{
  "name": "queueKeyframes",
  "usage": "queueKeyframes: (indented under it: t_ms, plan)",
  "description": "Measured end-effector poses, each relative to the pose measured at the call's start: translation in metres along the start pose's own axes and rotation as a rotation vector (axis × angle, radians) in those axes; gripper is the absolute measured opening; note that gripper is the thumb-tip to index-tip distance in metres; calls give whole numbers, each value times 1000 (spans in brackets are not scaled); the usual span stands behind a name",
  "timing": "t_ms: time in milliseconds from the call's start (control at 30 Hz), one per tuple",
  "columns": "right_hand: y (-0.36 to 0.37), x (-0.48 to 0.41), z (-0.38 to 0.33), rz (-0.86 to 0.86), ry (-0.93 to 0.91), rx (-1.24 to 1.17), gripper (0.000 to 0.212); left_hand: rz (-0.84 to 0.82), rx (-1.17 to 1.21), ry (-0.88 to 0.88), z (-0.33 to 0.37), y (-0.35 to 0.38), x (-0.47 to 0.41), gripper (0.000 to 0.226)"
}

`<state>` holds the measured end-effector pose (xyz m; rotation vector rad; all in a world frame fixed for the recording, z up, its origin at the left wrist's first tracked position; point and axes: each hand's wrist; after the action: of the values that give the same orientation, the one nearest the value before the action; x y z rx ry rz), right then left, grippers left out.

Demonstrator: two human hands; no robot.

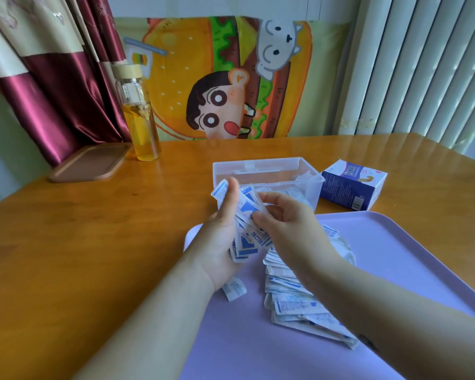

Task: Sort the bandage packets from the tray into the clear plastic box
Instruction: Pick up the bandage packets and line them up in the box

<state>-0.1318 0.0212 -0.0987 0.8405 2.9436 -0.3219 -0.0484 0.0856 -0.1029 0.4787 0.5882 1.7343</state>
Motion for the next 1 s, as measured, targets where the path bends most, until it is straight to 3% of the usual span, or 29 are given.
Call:
queueKeyframes:
  t_ms: [133, 300, 467, 767, 1000]
  plan:
    - [5, 4, -2, -100, -117, 274, 28, 50, 23, -14, -6, -3, 1, 30]
    - [-10, 5, -4, -239, -93, 413, 50, 95, 186, -12, -5, -10, -2, 26]
    - [-30, 9, -9, -384, -172, 457, 50, 174, 304, 48, 0, -12, -4, 17]
    - [-19, 12, 0, -211, -439, 568, 31, 193, 276, 37, 0, -11, -1, 15]
    - [-18, 8, 6, -236, -464, 703, 30, 105, 216, 8, -1, -9, 1, 23]
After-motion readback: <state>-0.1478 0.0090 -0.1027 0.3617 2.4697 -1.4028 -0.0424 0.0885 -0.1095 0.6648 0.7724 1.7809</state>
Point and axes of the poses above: each hand's wrist, its own x-axis away from the middle knuckle, its own y-axis out of the palm, z = x × y, and after that the axes turned 15 degrees about -z, right-handed
